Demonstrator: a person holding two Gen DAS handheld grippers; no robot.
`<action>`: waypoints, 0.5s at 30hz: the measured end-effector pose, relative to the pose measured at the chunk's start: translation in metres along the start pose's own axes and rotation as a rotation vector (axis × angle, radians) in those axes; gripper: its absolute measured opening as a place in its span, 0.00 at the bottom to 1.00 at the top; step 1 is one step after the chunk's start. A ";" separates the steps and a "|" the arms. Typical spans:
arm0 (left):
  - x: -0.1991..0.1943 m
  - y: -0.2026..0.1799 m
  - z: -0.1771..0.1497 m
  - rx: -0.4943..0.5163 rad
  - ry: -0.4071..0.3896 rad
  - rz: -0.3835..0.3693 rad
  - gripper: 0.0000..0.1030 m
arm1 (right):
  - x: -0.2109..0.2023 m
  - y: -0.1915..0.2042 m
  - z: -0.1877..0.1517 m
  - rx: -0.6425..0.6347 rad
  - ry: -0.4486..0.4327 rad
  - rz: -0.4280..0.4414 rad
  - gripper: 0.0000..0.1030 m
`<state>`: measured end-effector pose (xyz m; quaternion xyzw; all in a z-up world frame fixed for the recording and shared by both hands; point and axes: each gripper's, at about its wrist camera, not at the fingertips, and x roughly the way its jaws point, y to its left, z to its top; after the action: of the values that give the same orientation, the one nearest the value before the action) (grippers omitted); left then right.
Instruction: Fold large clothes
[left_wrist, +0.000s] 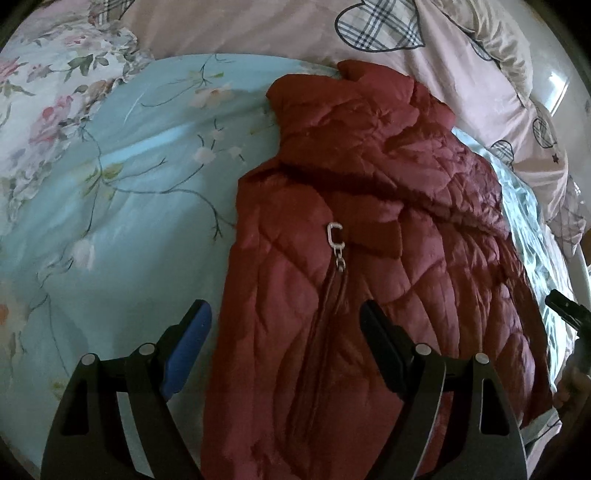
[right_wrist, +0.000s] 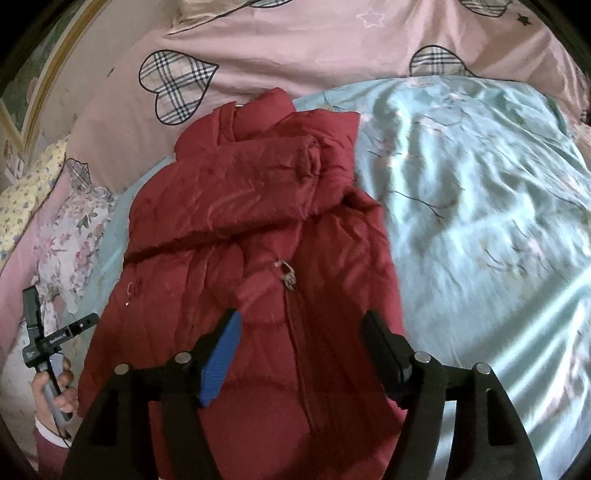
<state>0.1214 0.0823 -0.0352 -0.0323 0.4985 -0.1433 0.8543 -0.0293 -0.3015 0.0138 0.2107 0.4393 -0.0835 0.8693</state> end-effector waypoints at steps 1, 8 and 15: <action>-0.002 0.000 -0.005 -0.001 0.003 -0.003 0.80 | -0.003 -0.003 -0.004 0.007 0.002 0.002 0.71; -0.012 0.000 -0.029 -0.002 0.022 -0.008 0.80 | -0.017 -0.018 -0.029 0.026 0.027 -0.044 0.73; -0.018 0.011 -0.047 -0.018 0.044 0.002 0.80 | -0.016 -0.022 -0.053 0.026 0.078 -0.051 0.74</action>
<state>0.0757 0.1023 -0.0460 -0.0364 0.5185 -0.1387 0.8430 -0.0851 -0.2986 -0.0081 0.2137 0.4769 -0.1033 0.8463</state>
